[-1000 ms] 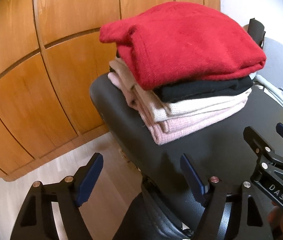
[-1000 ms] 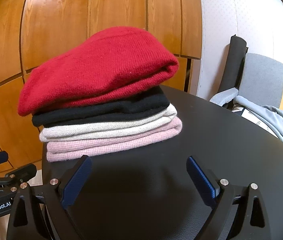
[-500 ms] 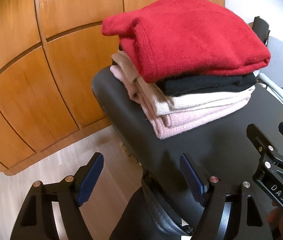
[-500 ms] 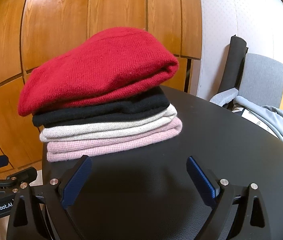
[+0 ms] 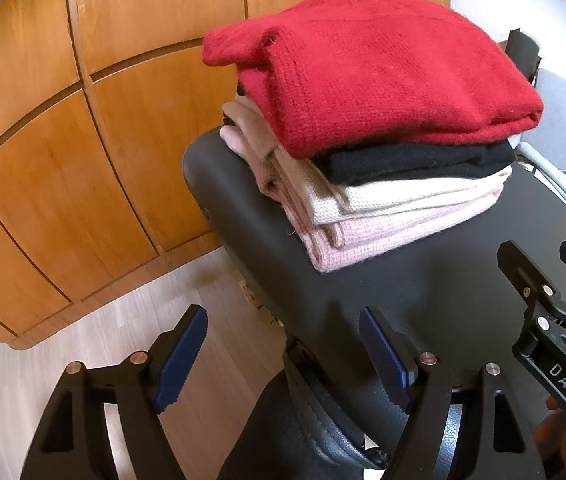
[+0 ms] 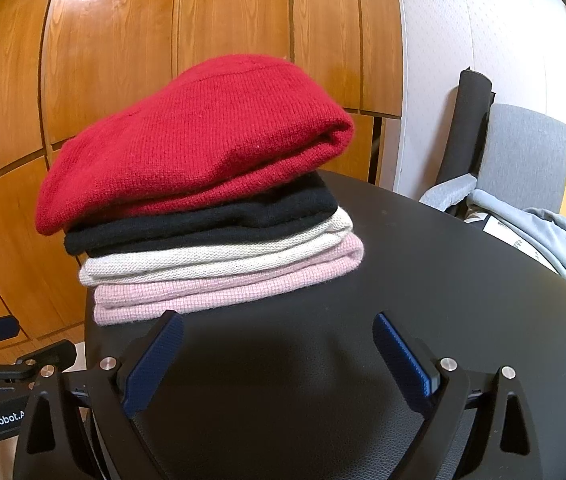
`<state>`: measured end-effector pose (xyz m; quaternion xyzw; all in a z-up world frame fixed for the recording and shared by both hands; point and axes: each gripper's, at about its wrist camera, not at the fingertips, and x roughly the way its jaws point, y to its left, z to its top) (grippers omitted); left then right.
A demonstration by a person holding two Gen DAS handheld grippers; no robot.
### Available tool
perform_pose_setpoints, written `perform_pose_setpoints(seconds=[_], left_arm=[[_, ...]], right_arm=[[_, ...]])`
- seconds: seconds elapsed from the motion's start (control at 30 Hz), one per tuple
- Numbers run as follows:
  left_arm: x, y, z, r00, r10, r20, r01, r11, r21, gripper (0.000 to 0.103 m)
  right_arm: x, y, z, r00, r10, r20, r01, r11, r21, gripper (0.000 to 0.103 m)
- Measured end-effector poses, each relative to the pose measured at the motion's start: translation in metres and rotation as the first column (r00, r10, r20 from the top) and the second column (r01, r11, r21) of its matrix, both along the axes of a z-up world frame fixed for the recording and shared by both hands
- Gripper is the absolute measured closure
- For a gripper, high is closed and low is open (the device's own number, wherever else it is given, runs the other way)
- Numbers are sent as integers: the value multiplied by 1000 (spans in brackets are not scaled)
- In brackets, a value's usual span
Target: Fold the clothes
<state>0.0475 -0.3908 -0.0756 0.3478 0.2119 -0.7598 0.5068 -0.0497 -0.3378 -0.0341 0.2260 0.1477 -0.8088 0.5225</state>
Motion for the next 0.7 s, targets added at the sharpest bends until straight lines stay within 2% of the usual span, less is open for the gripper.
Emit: perform_pose_setpoints(seconds=[0.7], left_arm=[[-1, -1, -7, 1000, 7, 11, -8, 1000, 21, 24]], right_arm=[[-4, 3, 0, 1000, 0, 18, 0, 1000, -15, 5]])
